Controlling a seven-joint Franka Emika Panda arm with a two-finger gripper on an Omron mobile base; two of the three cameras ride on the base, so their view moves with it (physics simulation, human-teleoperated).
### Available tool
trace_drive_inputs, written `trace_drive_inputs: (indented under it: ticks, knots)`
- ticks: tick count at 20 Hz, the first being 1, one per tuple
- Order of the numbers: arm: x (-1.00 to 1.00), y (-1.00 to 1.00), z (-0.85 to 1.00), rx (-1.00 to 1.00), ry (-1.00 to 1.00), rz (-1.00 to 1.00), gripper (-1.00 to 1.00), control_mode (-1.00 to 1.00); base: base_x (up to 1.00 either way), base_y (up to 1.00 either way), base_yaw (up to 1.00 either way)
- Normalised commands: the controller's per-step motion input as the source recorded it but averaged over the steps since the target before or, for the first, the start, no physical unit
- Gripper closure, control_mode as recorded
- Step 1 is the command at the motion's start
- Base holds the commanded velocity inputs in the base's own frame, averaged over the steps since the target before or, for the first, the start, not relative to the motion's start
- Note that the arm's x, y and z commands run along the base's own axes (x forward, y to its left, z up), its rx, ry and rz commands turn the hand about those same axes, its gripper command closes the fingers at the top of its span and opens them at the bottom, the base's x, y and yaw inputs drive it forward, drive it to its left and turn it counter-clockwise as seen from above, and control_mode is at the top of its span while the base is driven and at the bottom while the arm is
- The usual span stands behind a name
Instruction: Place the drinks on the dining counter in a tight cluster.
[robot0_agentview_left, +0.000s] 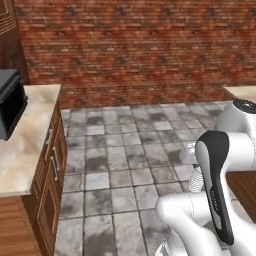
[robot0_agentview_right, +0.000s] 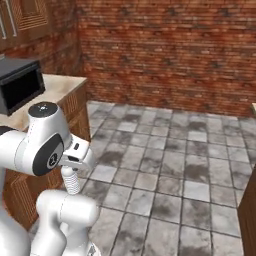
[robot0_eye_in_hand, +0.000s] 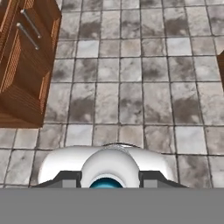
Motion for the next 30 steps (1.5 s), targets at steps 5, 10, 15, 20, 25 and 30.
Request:
trace_drive_inputs:
  ticks: [5, 10, 15, 20, 25, 30]
  knots:
    - [0.0, 0.0, 0.0, 0.0, 0.0, 0.0, 1.0, 1.0, 1.0, -0.06, -0.29]
    - [0.0, 0.0, 0.0, 0.0, 0.0, 0.0, 1.0, 1.0, 1.0, -0.15, -0.29]
    - [0.0, 0.0, 0.0, 0.0, 0.0, 0.0, 1.0, 1.0, 1.0, -0.03, -0.4]
    - [0.0, 0.0, 0.0, 0.0, 0.0, 0.0, 1.0, 1.0, 1.0, 0.0, -0.45]
    - [0.0, 0.0, 0.0, 0.0, 0.0, 0.0, 1.0, 1.0, 0.94, -0.05, -0.44]
    - [0.0, 0.0, 0.0, 0.0, 0.0, 0.0, 1.0, 1.0, 0.73, -0.34, -0.5]
